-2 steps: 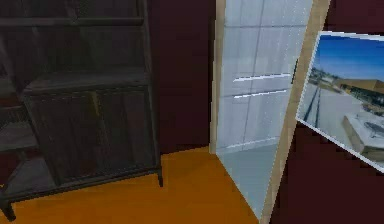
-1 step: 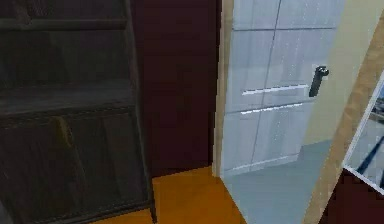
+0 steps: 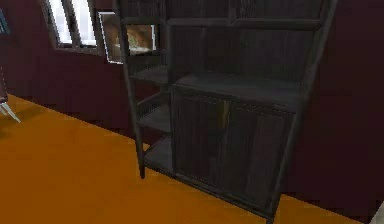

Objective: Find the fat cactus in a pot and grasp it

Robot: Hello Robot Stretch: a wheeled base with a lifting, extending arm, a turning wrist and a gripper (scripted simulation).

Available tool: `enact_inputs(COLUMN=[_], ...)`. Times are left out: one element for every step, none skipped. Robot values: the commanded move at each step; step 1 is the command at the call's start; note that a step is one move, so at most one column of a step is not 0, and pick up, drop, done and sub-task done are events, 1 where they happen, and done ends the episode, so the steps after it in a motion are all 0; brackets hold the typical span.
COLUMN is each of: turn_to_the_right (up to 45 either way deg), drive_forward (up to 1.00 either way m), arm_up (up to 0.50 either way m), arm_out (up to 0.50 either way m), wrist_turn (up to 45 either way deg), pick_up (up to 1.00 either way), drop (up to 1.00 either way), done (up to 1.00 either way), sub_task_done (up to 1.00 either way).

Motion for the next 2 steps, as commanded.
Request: enact_inputs(turn_to_the_right=[-24.0,0.0], drive_forward=[0.0,0.65], arm_up=[0.0,0.0], arm_out=[0.0,0.0], wrist_turn=[0.0,0.0], pick_up=[0.0,0.0], drop=[0.0,0.0], done=[0.0,0.0], sub_task_done=[0.0,0.0])
